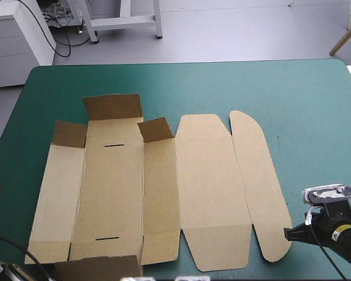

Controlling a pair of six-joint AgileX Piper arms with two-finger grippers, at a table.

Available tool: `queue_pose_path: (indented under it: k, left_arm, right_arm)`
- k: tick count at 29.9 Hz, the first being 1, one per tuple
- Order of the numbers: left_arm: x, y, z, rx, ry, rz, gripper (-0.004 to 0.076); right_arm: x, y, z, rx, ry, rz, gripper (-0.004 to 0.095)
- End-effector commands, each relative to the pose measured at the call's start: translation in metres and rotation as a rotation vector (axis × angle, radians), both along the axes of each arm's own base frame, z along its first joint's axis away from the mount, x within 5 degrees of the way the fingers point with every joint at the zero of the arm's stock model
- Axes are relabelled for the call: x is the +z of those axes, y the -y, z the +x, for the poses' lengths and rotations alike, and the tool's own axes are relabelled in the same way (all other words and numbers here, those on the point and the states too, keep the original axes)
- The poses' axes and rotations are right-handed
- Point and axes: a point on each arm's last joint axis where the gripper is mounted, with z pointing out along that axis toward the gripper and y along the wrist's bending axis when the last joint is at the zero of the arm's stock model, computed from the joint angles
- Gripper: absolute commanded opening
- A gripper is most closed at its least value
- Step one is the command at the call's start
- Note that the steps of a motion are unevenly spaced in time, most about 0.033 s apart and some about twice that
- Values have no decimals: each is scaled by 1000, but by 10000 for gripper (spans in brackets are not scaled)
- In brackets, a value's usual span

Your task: Fold the box

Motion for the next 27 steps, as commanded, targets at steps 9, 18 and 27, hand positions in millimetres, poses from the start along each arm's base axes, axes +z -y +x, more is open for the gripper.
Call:
queue_pose_path:
  k: [9, 18, 27]
  left_arm:
    - [0, 12, 3, 15, 69, -107, 643]
    - [-72, 32, 2, -137, 25, -334, 611]
    - [-102, 35, 8, -191, 34, -461, 598]
  right_arm:
    - [11, 0, 4, -2, 73, 3, -20]
    - [11, 0, 4, -2, 73, 3, -20]
    - [11, 0, 4, -2, 73, 3, -19]
